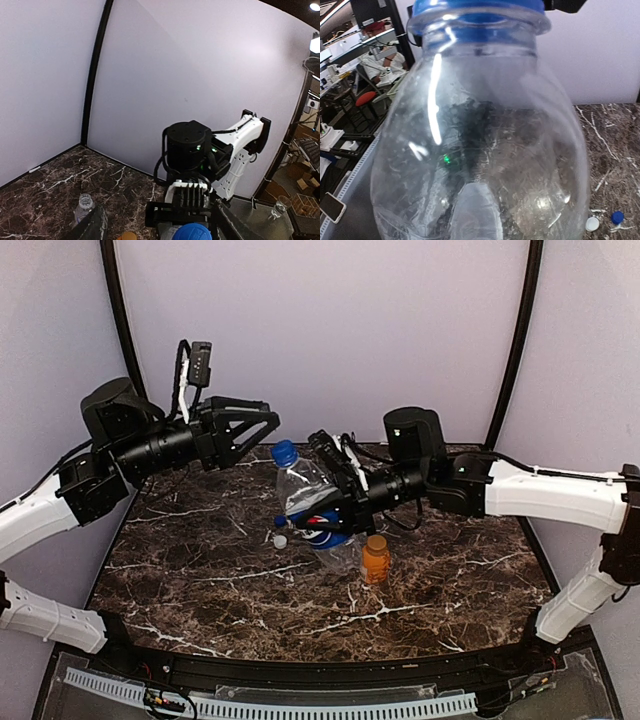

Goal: Unscrew the bottle caps
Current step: Unscrew the bottle cap from the plastic bottle.

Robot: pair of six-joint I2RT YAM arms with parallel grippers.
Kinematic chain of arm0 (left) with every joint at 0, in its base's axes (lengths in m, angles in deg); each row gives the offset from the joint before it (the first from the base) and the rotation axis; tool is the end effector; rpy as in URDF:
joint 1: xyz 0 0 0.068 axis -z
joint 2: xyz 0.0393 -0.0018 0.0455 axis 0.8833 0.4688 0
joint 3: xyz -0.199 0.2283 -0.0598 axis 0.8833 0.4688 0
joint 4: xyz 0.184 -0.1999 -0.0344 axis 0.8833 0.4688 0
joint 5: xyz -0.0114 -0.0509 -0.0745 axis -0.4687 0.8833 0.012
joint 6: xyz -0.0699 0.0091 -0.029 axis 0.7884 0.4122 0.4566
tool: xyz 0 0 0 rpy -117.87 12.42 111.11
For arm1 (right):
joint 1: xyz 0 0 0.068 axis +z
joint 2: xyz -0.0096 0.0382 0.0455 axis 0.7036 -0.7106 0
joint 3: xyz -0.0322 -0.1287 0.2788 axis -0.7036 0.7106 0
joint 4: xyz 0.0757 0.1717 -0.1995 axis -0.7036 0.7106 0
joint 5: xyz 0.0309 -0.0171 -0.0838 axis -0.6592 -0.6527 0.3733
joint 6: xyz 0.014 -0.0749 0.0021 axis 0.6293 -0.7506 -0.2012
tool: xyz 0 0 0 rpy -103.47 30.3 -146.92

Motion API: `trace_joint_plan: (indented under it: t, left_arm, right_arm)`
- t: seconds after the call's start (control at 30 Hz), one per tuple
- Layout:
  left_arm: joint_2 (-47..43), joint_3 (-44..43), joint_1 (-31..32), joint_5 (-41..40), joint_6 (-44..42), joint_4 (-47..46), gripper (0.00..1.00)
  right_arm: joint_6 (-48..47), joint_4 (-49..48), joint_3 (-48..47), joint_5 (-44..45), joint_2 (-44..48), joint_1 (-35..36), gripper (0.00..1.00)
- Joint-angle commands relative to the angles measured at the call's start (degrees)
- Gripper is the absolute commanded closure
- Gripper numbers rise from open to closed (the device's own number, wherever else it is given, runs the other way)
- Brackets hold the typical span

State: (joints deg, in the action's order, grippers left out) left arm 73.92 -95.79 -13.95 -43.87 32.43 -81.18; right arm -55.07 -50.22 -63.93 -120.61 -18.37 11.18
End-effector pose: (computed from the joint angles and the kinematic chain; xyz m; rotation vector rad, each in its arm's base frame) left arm 0.1644 -0.2146 0.4753 0.6662 1.3107 -1.1733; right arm 0.1773 0.3405 0.3652 -1.4193 1.4033 1.3285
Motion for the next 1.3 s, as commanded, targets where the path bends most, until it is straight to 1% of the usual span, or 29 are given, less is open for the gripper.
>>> trace_joint_plan:
  t: [0.0, 0.07, 0.2, 0.33, 0.47, 0.57, 0.8, 0.9, 1.13, 1.2, 1.27]
  left_arm:
    - [0.43, -2.08, -0.13, 15.66, -3.69, -1.31, 0.32]
    - [1.37, -2.81, -0.13, 19.20, -3.81, -1.59, 0.35]
    - [3.78, -3.96, -0.18, 26.08, -3.46, -2.78, 0.40]
    - [5.33, -4.00, -0.11, 29.61, -2.25, -4.45, 0.44]
    - [5.99, -3.66, -0.13, 31.52, -1.18, -5.68, 0.51]
    - [6.42, -3.43, -0.11, 32.05, -0.90, -5.84, 0.56]
    - [6.31, -3.06, -0.11, 31.18, -1.08, -5.38, 0.73]
    - [6.09, -2.54, -0.11, 30.25, -1.59, -4.83, 0.74]
    - [5.99, -1.68, -0.11, 29.27, -1.40, -5.09, 0.73]
    - [6.00, -1.45, -0.11, 28.76, -1.21, -5.09, 0.74]
    - [5.84, -1.27, -0.11, 27.23, -1.08, -4.69, 0.79]
  right_arm:
    - [-0.46, 0.00, -3.46, -16.17, -1.41, -0.88, 0.88]
    - [-0.24, 0.97, -4.58, -19.49, -2.40, -0.92, 0.88]
    - [0.83, 0.70, -5.53, -22.88, -3.52, -0.97, 0.88]
    - [1.12, 1.18, -6.28, -24.13, -4.43, -0.98, 0.88]
    - [1.14, 1.39, -6.46, -24.40, -4.77, -0.97, 0.88]
    - [1.22, 1.29, -6.51, -24.30, -4.86, -1.01, 0.88]
    - [1.55, 1.00, -5.84, -22.80, -4.61, -1.22, 0.89]
    - [1.67, 0.45, -5.31, -21.41, -4.09, -1.54, 0.90]
    - [3.23, 0.43, -4.95, -18.93, -3.61, -1.76, 0.91]
    - [3.55, 0.41, -4.90, -16.44, -3.28, -1.76, 0.91]
    - [3.87, 0.40, -4.76, -12.36, -2.73, -1.84, 0.92]
